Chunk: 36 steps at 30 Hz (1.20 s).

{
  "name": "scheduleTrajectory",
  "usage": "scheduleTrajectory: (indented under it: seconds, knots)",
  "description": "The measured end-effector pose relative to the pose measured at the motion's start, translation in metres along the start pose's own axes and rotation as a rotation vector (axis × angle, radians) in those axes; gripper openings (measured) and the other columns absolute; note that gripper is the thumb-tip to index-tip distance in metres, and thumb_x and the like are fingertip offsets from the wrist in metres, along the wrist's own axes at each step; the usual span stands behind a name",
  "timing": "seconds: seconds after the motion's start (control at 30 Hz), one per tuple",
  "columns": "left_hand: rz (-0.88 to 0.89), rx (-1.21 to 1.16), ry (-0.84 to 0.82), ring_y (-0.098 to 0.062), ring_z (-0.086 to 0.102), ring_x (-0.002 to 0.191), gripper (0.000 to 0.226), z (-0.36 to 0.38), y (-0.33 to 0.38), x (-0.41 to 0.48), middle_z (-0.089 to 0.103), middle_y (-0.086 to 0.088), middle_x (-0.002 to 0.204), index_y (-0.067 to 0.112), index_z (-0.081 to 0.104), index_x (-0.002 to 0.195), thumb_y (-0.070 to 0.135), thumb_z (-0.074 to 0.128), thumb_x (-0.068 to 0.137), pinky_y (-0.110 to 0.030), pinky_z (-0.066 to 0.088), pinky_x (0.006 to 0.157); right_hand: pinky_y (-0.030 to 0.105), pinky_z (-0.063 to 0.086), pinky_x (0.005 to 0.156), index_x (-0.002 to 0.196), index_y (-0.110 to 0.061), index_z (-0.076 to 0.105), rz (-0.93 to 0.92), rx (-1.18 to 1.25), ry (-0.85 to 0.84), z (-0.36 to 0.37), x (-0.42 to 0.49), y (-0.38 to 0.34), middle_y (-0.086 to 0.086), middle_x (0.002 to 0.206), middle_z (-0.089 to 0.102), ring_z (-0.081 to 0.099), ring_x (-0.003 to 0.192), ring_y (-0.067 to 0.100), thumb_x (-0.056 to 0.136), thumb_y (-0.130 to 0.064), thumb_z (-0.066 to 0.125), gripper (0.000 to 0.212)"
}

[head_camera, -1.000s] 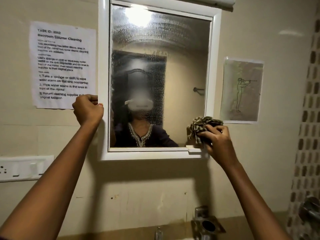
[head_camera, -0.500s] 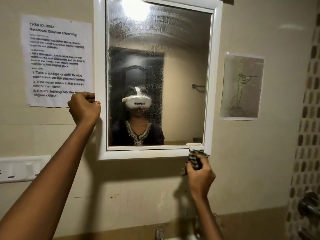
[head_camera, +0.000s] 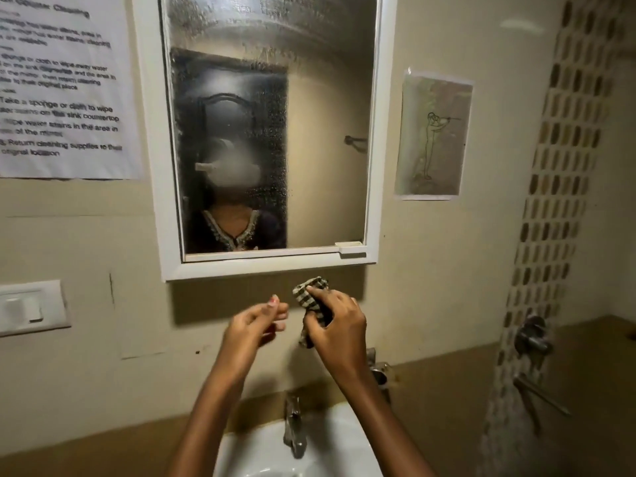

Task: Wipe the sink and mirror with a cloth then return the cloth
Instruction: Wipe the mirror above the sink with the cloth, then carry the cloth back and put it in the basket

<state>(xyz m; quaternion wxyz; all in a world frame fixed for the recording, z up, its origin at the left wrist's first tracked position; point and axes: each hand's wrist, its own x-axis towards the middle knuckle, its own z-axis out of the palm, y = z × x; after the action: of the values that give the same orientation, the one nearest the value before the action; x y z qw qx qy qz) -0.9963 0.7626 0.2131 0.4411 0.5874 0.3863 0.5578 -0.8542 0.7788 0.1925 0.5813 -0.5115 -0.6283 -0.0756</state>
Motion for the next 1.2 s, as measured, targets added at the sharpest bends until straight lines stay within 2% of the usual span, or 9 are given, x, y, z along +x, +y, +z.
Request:
scheduleTrajectory:
  seconds: [0.23,0.33,0.47,0.57,0.73,0.87,0.97,1.07,1.2]
  knots:
    - [-0.191,-0.391,-0.267,-0.014,0.071,0.078,0.070,0.052,-0.038,-0.014,0.074,-0.008,0.092,0.007,0.060,0.118,0.043,0.078,0.061,-0.029,0.056,0.062,0.020,0.048,0.087,0.113,-0.027,0.065,0.024,0.085,-0.199,-0.057,-0.034,0.002,-0.007,0.107,0.070,0.060,0.098,0.008,0.082,-0.021,0.062,0.032]
    - [-0.303,-0.427,-0.343,-0.029,0.069,0.082,0.050,0.082,-0.054,-0.025,0.071,-0.022,0.105,-0.002,0.061,0.116,0.024,0.069,0.074,-0.039,0.057,0.071,0.017,0.050,0.082,0.113,-0.025,0.064,0.151,0.186,-0.236,-0.093,-0.045,0.016,-0.008,0.106,0.071,0.064,0.093,-0.004,0.080,-0.012,0.064,0.036]
    - [-0.291,-0.432,-0.408,-0.022,0.073,0.072,0.048,0.118,-0.067,-0.037,0.076,-0.012,0.087,0.001,0.065,0.104,0.023,0.079,0.064,-0.033,0.059,0.057,0.012,0.041,0.080,0.123,-0.037,0.049,0.405,0.030,-0.149,-0.139,-0.061,0.049,-0.009,0.117,0.057,0.053,0.104,0.000,0.064,-0.044,0.075,0.065]
    - [-0.275,-0.394,-0.551,-0.024,0.074,0.077,0.088,0.149,-0.067,-0.044,0.076,-0.015,0.093,0.001,0.067,0.104,0.042,0.093,0.030,-0.031,0.060,0.064,0.025,0.044,0.090,0.137,-0.032,0.030,0.788,0.344,-0.355,-0.178,-0.077,0.065,-0.003,0.136,0.042,0.047,0.121,0.015,0.080,-0.038,0.069,0.069]
    - [-0.357,-0.388,-0.817,-0.022,0.074,0.079,0.086,0.221,-0.059,-0.067,0.075,-0.015,0.095,0.002,0.066,0.105,0.037,0.095,0.032,-0.030,0.060,0.066,0.038,0.054,0.090,0.130,-0.006,0.052,1.061,1.141,-0.318,-0.232,-0.121,0.096,0.017,0.119,0.065,0.064,0.107,0.025,0.070,-0.039,0.078,0.073]
    - [-0.352,-0.225,-0.853,-0.024,0.074,0.080,0.079,0.297,-0.054,-0.099,0.076,-0.016,0.094,0.005,0.070,0.099,0.041,0.094,0.032,-0.032,0.059,0.072,0.034,0.055,0.088,0.126,-0.002,0.053,1.076,0.825,-0.098,-0.314,-0.144,0.125,0.019,0.120,0.064,0.065,0.105,0.024,0.067,-0.032,0.081,0.073]
    - [-0.305,-0.098,-0.880,-0.028,0.071,0.090,0.027,0.366,-0.044,-0.142,0.075,-0.017,0.097,0.007,0.071,0.094,0.009,0.080,0.068,-0.034,0.056,0.083,0.034,0.054,0.087,0.122,-0.008,0.055,1.092,0.558,0.011,-0.391,-0.164,0.142,0.016,0.119,0.066,0.065,0.104,0.023,0.059,-0.037,0.085,0.075]
    - [-0.297,-0.078,-0.929,-0.006,0.070,0.061,0.016,0.436,-0.034,-0.197,0.076,0.000,0.074,0.007,0.069,0.089,-0.004,0.070,0.077,-0.014,0.055,0.059,0.034,0.054,0.086,0.111,-0.017,0.058,1.092,0.443,0.093,-0.471,-0.192,0.151,0.011,0.110,0.070,0.067,0.095,0.019,0.073,-0.024,0.078,0.043]
    - [-0.480,-0.202,-1.133,-0.019,0.073,0.071,0.042,0.529,-0.020,-0.276,0.075,-0.021,0.096,0.004,0.070,0.098,0.035,0.077,0.070,-0.028,0.060,0.065,0.030,0.055,0.085,0.116,-0.014,0.054,1.126,0.400,0.292,-0.583,-0.240,0.159,0.008,0.106,0.068,0.067,0.094,0.018,0.067,-0.021,0.081,0.057]
